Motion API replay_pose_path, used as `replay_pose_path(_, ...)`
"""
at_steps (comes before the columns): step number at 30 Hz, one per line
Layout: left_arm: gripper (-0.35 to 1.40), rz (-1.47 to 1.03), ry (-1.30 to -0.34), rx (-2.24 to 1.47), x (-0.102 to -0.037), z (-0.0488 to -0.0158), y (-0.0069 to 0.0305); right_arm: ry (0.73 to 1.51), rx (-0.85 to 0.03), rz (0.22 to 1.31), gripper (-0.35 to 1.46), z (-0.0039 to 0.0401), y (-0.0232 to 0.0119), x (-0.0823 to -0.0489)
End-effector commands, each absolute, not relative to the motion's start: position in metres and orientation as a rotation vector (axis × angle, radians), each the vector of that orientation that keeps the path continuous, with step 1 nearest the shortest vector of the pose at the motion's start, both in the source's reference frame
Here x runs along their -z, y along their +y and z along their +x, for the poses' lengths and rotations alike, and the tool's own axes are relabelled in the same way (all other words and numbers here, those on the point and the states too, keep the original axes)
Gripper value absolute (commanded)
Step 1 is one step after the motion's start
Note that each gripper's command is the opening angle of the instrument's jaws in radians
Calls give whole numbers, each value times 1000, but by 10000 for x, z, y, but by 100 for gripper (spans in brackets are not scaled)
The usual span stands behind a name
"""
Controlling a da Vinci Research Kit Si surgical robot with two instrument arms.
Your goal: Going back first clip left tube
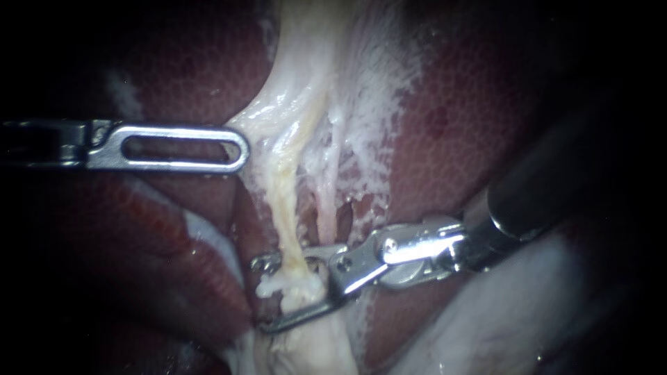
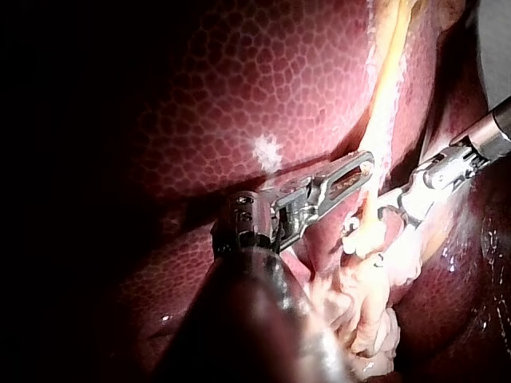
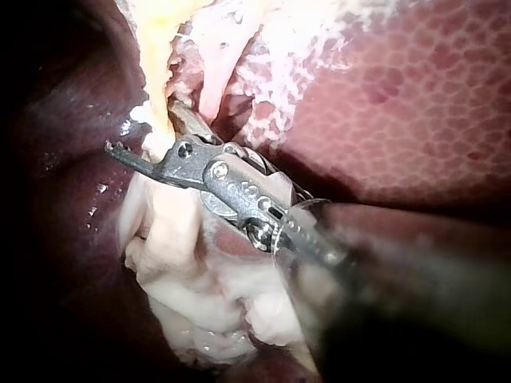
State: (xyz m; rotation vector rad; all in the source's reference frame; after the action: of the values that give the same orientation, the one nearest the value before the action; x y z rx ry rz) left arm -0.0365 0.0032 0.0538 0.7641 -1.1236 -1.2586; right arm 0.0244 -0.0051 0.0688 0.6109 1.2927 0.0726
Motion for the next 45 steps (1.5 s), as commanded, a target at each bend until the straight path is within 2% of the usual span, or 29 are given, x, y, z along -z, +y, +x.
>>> replay_pose_path(1, -35, 764, -1124, 1258, -539, -365, 32, 1294, -71, 606, 60, 239, -48, -686)
replay_pose_path(15, -35, 766, -1124, 1257, -540, -364, 33, 1280, -115, 541, 60, 135, -18, -655)
replay_pose_path(23, -35, 765, -1124, 1257, -541, -364, 33, 1285, -127, 489, 60, 90, 21, -619)
replay_pose_path(30, -35, 765, -1124, 1256, -543, -364, 32, 1290, -129, 483, 60, 79, 29, -600)
replay_pose_path(45, -35, 750, -1128, 1253, -568, -373, 25, 1291, -128, 483, 60, 78, 28, -599)
